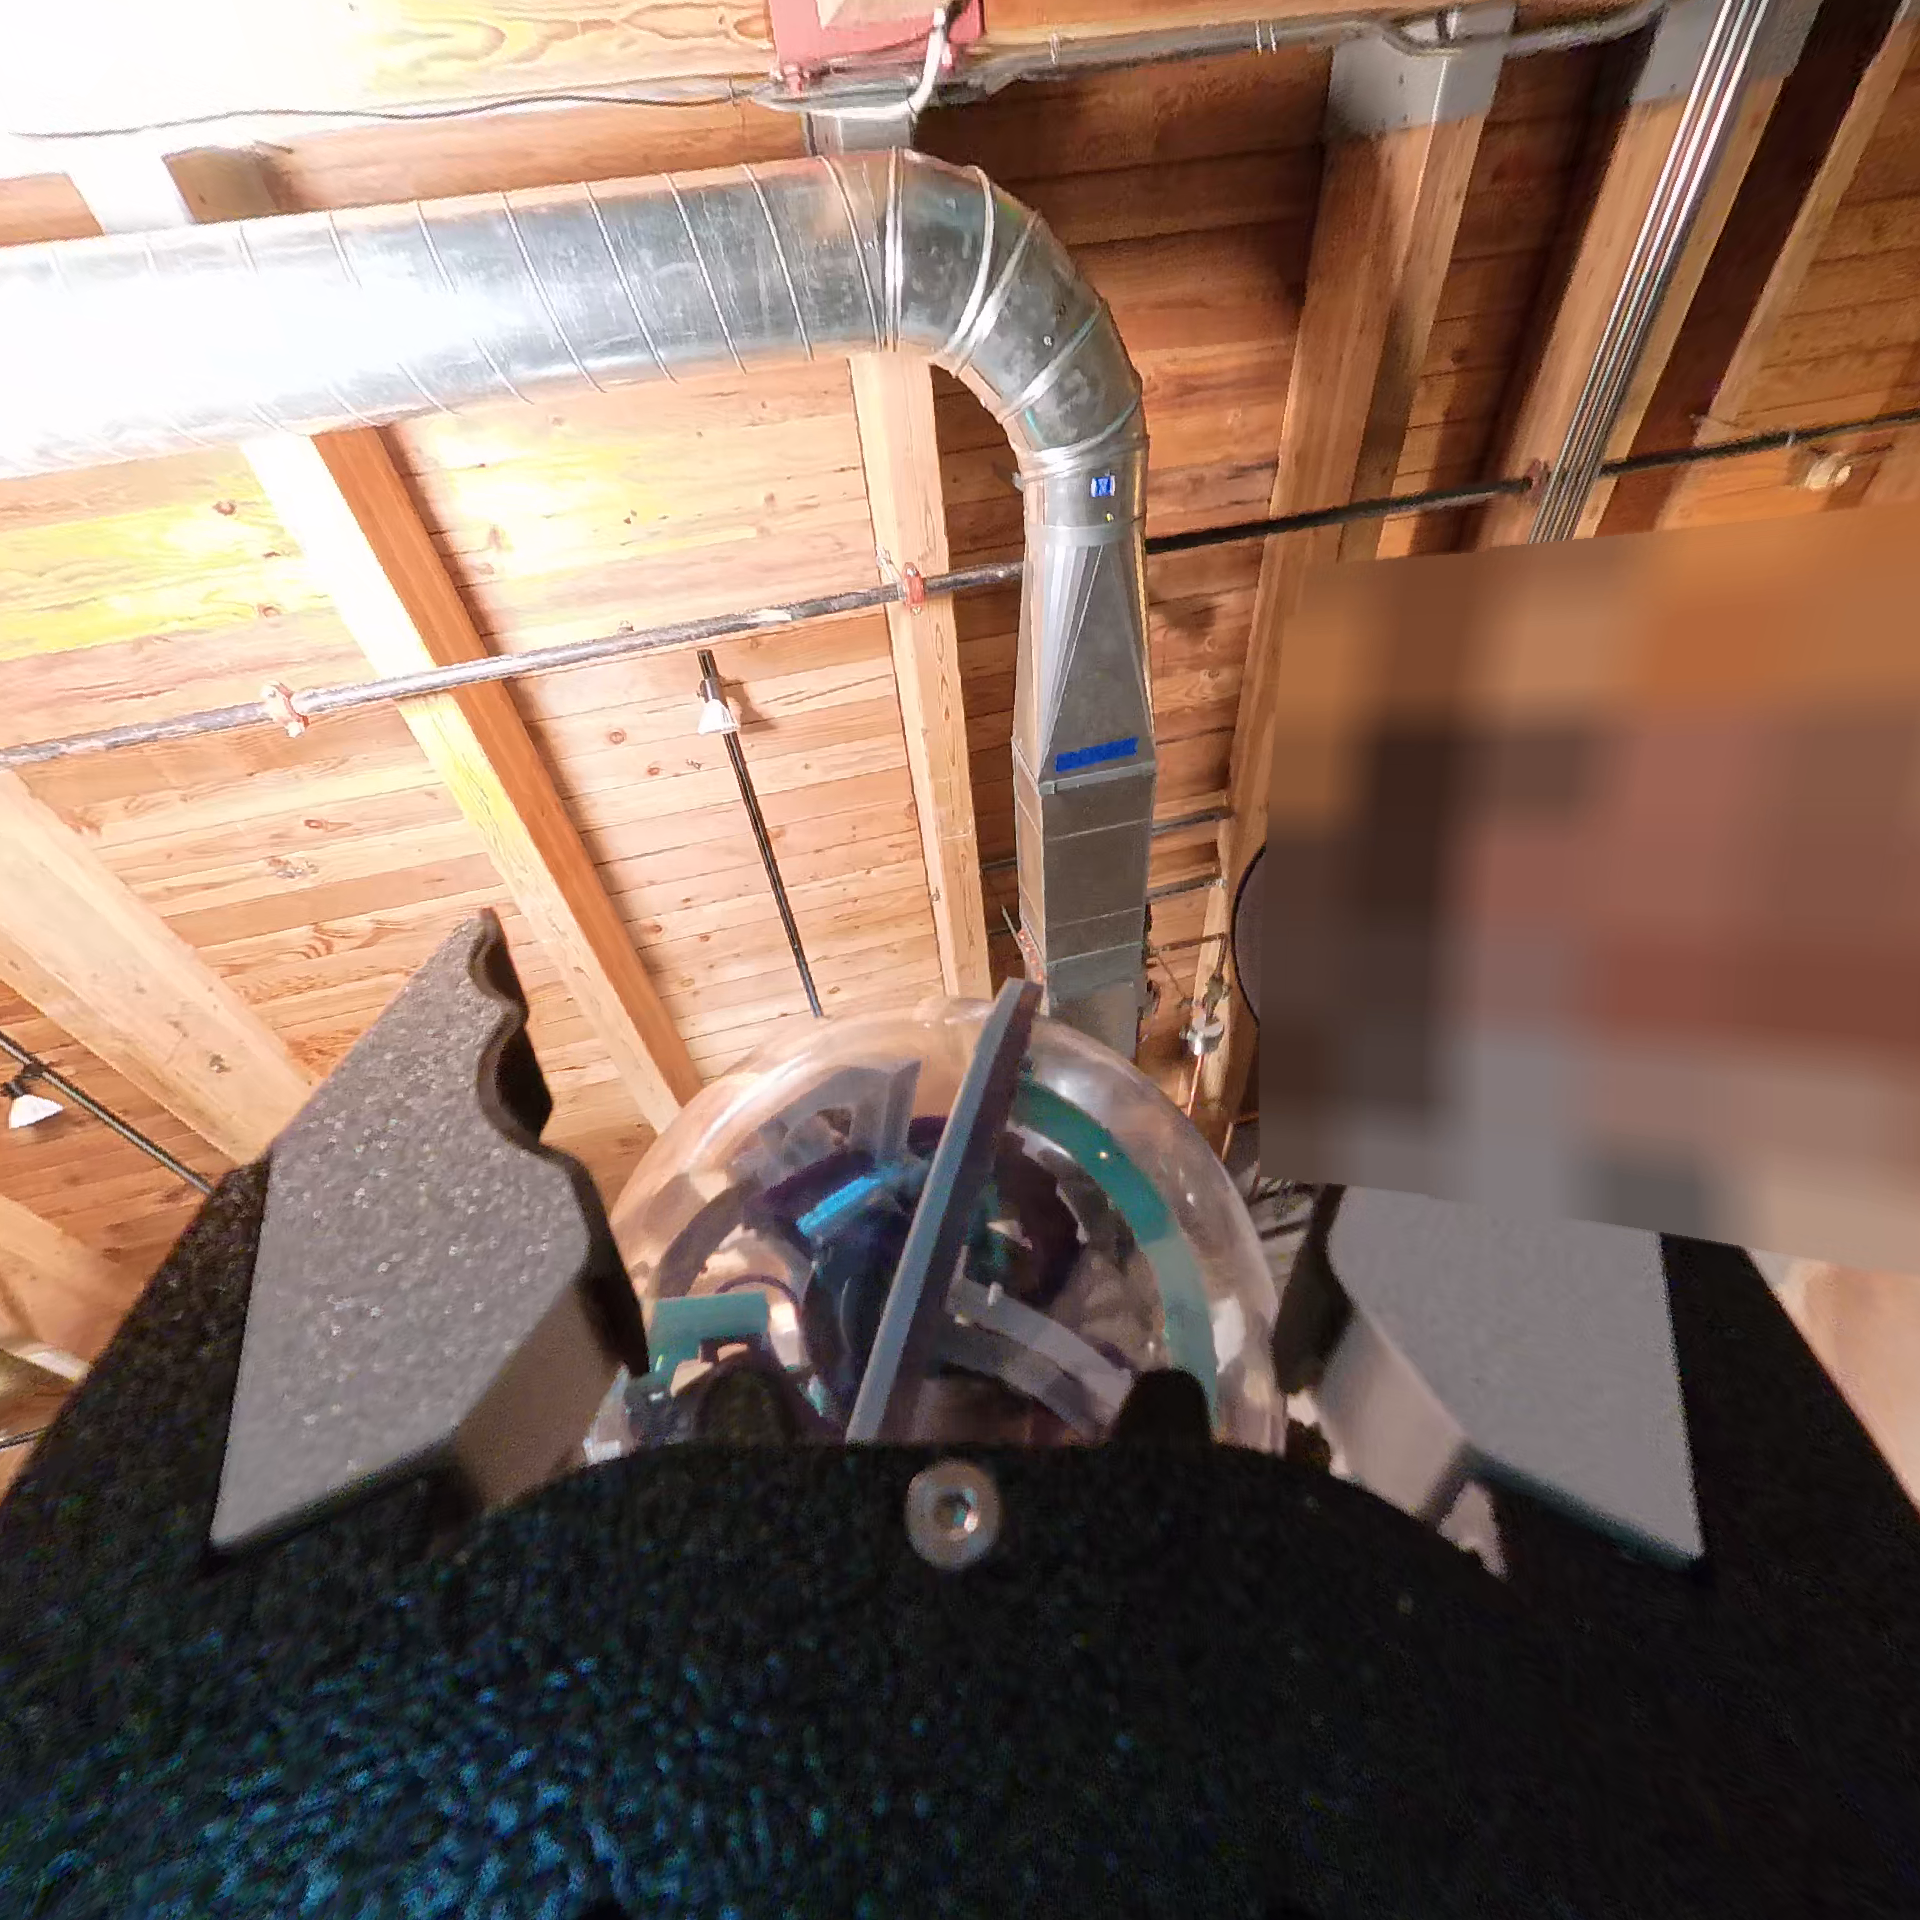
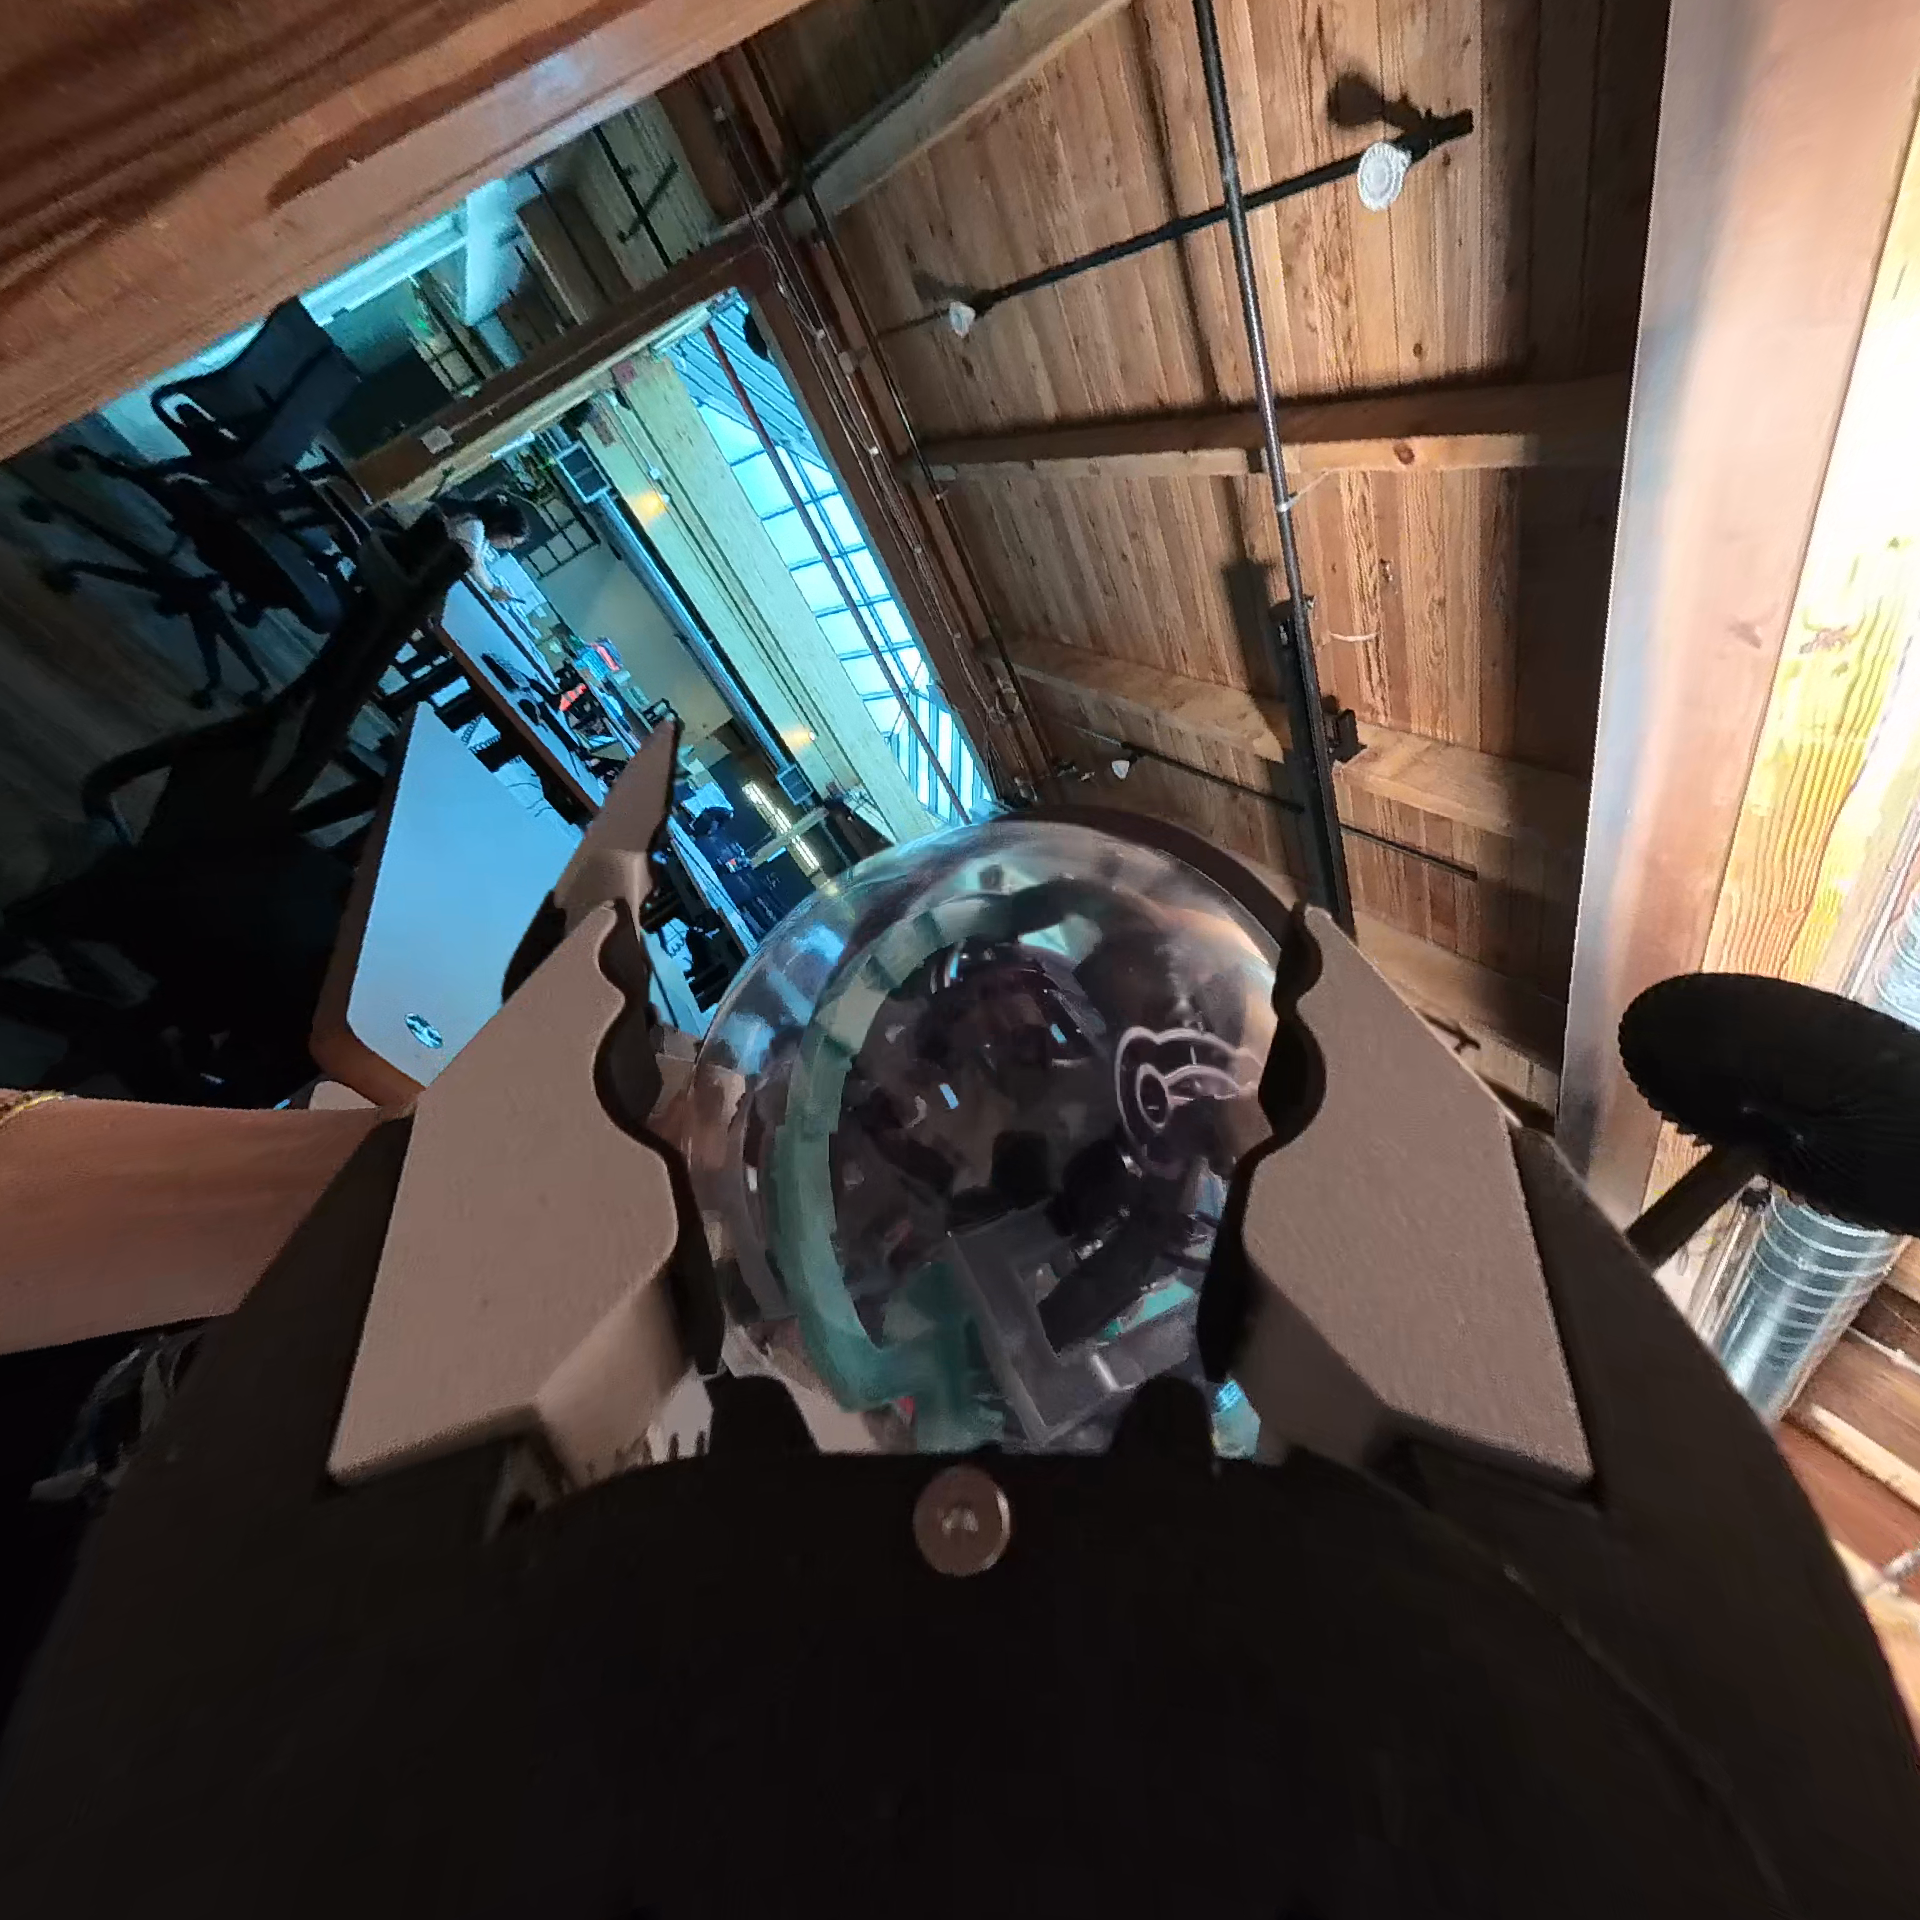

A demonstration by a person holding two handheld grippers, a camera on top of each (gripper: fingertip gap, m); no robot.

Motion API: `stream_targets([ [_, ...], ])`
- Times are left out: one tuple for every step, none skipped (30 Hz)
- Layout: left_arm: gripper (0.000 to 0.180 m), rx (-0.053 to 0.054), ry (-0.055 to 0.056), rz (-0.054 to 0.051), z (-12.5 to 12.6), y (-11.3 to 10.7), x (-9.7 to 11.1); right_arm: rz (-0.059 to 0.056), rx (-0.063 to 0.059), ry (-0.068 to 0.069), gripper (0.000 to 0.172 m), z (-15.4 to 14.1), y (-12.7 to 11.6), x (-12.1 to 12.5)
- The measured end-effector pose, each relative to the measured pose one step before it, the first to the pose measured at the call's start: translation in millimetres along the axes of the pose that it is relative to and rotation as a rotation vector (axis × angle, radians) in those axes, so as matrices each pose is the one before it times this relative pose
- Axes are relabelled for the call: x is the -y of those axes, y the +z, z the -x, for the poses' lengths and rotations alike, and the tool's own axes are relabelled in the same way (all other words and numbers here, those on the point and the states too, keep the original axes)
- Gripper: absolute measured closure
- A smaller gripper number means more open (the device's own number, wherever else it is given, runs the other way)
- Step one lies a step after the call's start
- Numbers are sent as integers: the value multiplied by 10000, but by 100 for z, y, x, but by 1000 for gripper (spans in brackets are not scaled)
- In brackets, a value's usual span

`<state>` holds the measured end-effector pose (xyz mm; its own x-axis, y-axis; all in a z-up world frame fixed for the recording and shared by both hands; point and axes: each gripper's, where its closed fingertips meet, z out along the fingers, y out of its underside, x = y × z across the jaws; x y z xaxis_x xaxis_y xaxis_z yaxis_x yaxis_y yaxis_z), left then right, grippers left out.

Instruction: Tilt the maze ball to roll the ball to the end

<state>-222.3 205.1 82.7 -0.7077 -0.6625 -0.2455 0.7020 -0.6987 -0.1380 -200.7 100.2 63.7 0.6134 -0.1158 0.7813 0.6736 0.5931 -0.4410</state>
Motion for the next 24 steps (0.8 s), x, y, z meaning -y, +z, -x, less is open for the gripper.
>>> stream_targets([
  [24, -97, 272, 191, -252, 103, -221, 51, -66, 211, 53, -194, 19, -114],
  [24, -120, 397, 232, -331, 147, -268, -66, -63, 389, 50, -240, 2, 42],
  [24, -132, 551, 323, -386, 168, -337, -170, -50, 581, 46, -294, -25, 182],
  [24, -152, 670, 463, -432, 183, -495, -220, -25, 672, 41, -327, -71, 197],
  [24, -219, 643, 534, -528, 224, -543, -164, -39, 652, 37, -420, -155, 20],
  [23, -253, 560, 506, -547, 244, -476, -180, -55, 636, 35, -484, -212, 20],
  [23, -255, 530, 474, -561, 252, -435, -230, -32, 666, 33, -473, -232, 110],
  [24, -309, 536, 461, -655, 238, -452, -208, -18, 675, 29, -468, -221, 105],
  [24, -281, 503, 498, -579, 222, -537, -174, 45, 576, 27, -348, -246, 72],
  [24, -216, 453, 538, -462, 194, -649, -188, 111, 377, 28, -180, -265, 104],
  [24, -218, 416, 541, -460, 193, -713, -211, 130, 158, 27, -51, -273, 136],
  [23, -247, 376, 513, -524, 199, -740, -231, 151, -28, 27, 116, -266, 201],
  [24, -204, 346, 468, -477, 227, -701, -208, 129, -128, 29, 159, -223, 202],
  [24, -137, 375, 435, -398, 245, -638, -129, 148, -192, 29, 199, -188, 89],
  [24, -92, 439, 454, -362, 255, -615, -67, 146, -244, 29, 216, -167, -24],
  [24, -35, 475, 471, -247, 249, -539, -2, 39, -256, 29, 65, -163, -148],
  [24, -92, 382, 337, -323, 251, -268, 69, 7, -222, 28, 52, -119, -261],
  [24, -106, 169, 165, -287, 237, -3, 62, -38, -147, 26, 11, -73, -218],
  [24, -50, -12, -37, -128, 165, 286, 14, -91, -122, 25, -88, -52, -96],
  [24, 21, -182, -230, 44, 94, 537, -46, -95, -148, 25, -78, -31, 6],
  [24, 33, -275, -424, 81, 33, 802, -17, -109, -127, 25, -103, 18, -36],
  [24, -33, -286, -524, -9, -15, 920, 55, -110, -120, 24, -112, 52, -114],
  [24, -106, -209, -368, -115, -28, 640, 18, -51, -203, 23, -3, 30, -34],
  [24, -72, -187, -154, -69, 15, 263, 1, -1, -151, 23, 64, 7, 22],
])
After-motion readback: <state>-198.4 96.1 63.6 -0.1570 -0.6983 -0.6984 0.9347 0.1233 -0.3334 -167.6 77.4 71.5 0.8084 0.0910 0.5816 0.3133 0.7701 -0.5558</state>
